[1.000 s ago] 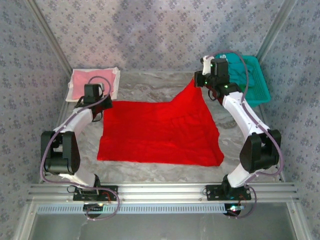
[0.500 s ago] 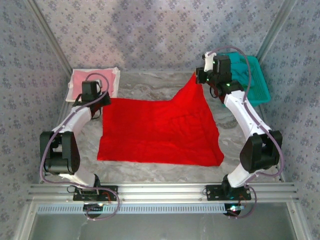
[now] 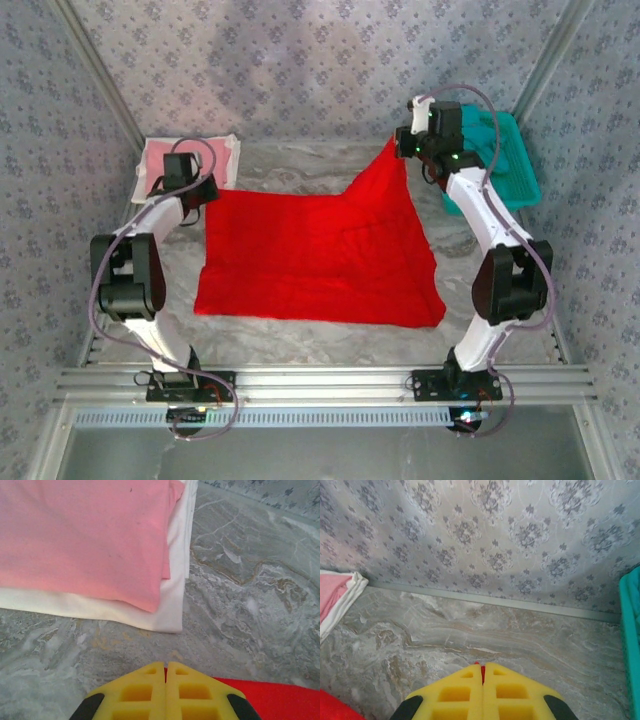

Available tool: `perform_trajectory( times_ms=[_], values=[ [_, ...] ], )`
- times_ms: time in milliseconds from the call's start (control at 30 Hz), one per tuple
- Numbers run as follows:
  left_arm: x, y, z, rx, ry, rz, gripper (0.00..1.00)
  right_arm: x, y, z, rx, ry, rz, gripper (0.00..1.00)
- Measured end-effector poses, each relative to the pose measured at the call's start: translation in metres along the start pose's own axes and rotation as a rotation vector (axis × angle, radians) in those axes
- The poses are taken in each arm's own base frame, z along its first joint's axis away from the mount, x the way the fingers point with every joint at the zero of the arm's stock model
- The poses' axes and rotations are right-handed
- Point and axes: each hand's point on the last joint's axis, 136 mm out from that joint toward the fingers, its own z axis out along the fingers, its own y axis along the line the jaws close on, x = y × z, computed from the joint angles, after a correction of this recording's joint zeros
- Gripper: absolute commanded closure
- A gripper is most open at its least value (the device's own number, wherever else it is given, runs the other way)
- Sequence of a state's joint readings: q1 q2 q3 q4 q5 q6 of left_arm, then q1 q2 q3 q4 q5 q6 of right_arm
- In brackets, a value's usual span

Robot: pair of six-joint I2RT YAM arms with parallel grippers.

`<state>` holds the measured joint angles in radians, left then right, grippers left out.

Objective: Fold and stack the t-shirts

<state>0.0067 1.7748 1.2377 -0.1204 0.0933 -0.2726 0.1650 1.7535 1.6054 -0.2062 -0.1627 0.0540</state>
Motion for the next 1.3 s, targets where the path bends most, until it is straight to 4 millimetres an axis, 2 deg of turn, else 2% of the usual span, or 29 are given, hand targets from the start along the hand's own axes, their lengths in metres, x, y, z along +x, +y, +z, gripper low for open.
perform_trajectory(
  times_ms=[167,400,500,667,833,933,1133,1300],
  values=[
    [-0.003,0.003,0.013,-0.007,0.012,0.006,1.0,0.0,-0.003,0.021,0.0,0.018,-0.015,1.0],
    [-0.002,0.005,0.012,-0.011,0.014,0.003,1.0,-0.001,-0.002,0.018,-0.004,0.014,-0.016,1.0],
    [0.009,0.008,0.004,-0.014,0.021,0.002,1.0,0.015,-0.001,0.004,0.0,0.038,-0.006,1.0],
    [0.039,0.015,-0.009,-0.028,0.063,-0.01,1.0,0.043,0.002,-0.022,0.002,0.071,0.029,1.0],
    [0.062,0.021,-0.011,-0.044,0.106,-0.019,1.0,0.068,0.004,-0.032,0.001,0.111,0.056,1.0],
    [0.066,0.023,-0.014,-0.051,0.11,-0.027,1.0,0.073,0.008,-0.038,-0.009,0.114,0.062,1.0],
    [0.07,0.033,-0.026,-0.104,0.099,-0.047,1.0,0.079,0.021,-0.067,-0.028,0.093,0.07,1.0],
    [0.079,0.038,-0.028,-0.131,0.116,-0.053,1.0,0.1,0.031,-0.087,-0.047,0.106,0.08,1.0]
  ],
)
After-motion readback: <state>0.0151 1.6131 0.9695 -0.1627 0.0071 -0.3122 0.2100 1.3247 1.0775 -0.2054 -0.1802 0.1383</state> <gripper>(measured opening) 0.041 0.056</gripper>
